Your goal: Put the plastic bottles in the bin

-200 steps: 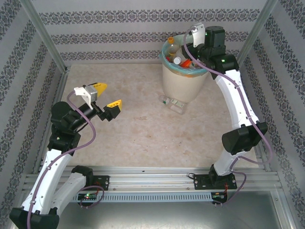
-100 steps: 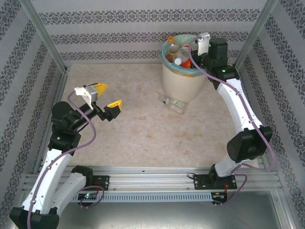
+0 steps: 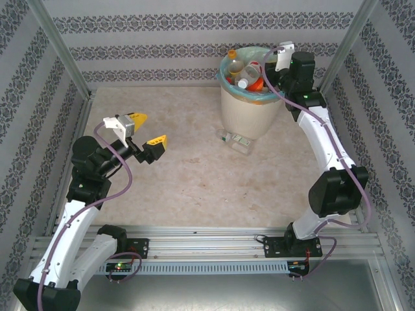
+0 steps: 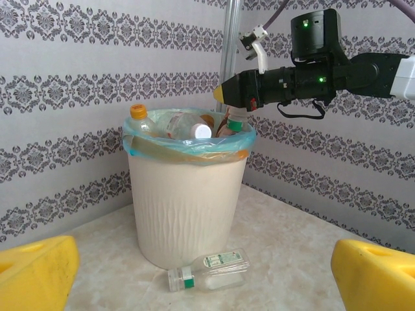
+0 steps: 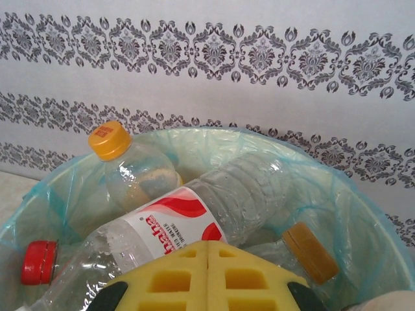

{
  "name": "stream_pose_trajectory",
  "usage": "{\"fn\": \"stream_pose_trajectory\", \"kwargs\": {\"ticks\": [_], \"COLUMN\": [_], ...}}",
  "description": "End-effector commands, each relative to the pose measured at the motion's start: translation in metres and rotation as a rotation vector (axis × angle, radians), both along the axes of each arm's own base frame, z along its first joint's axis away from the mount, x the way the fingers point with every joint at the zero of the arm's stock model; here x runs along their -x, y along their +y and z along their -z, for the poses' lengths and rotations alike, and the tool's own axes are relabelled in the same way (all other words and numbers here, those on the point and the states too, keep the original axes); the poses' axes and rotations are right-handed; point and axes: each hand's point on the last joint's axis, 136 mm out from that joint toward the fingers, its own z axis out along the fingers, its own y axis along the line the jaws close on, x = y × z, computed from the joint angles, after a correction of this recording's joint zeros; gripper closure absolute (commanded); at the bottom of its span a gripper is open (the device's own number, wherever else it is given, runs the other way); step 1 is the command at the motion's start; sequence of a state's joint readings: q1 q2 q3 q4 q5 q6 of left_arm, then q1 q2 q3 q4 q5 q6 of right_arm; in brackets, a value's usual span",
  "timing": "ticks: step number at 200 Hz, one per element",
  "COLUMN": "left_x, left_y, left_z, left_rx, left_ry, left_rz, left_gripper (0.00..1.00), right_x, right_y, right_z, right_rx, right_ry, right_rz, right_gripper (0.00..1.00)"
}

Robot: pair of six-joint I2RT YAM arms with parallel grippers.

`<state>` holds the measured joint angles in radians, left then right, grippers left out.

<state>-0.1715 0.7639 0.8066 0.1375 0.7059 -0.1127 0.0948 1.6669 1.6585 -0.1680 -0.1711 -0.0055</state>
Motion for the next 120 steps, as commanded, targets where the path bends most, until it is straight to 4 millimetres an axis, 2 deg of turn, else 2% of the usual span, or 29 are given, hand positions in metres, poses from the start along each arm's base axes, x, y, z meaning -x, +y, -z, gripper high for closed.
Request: {"fn": "stream_pose_trajectory", "kwargs": {"ticks": [1,18,31,47,55,66,74,88,104,120], "left_x": [0.004,-0.002,-0.005,-0.009,-0.013,-0.021,-0.026,-0.030,-0.029,-0.030], "left_y": [-0.003,-0.003,-0.003,-0.002,-0.001,0.000,0.000,0.000,0.001,0.002], "left_z": [-0.001,0.006,0.008,0.011,0.016,0.025,0.031,0.037,0.038,0.036], "left_rx": [-0.001,-0.014,-0.012,-0.005,-0.007,-0.014,-0.015,-0.007,0.003,0.000], "left_ry": [0.004,0.033,0.041,0.051,0.076,0.123,0.156,0.181,0.173,0.166], "left_rz": [0.016,0.005,0.001,-0.009,-0.020,-0.038,-0.048,-0.055,-0.056,-0.063], "left_gripper": [0.00,0.00,0.01,0.01,0.00,0.01,0.03,0.03,0.03,0.03], "right_x": [0.007,0.010,0.016,0.030,0.037,0.051,0.061,0.078,0.090,0.102], "right_y": [0.000,0.008,0.015,0.025,0.031,0.040,0.048,0.062,0.066,0.065], "right_z": [0.094,0.052,0.015,-0.030,-0.048,-0.069,-0.079,-0.085,-0.076,-0.066], "right_rx": [-0.016,-0.051,-0.066,-0.078,-0.083,-0.091,-0.093,-0.082,-0.085,-0.116], "right_ry": [0.330,0.250,0.176,0.084,0.045,0.002,-0.019,-0.037,-0.017,0.013], "right_rz": [-0.008,-0.035,-0.056,-0.087,-0.102,-0.131,-0.159,-0.208,-0.215,-0.210], "right_gripper": [0.92,0.87,0.77,0.66,0.58,0.55,0.53,0.51,0.51,0.56]}}
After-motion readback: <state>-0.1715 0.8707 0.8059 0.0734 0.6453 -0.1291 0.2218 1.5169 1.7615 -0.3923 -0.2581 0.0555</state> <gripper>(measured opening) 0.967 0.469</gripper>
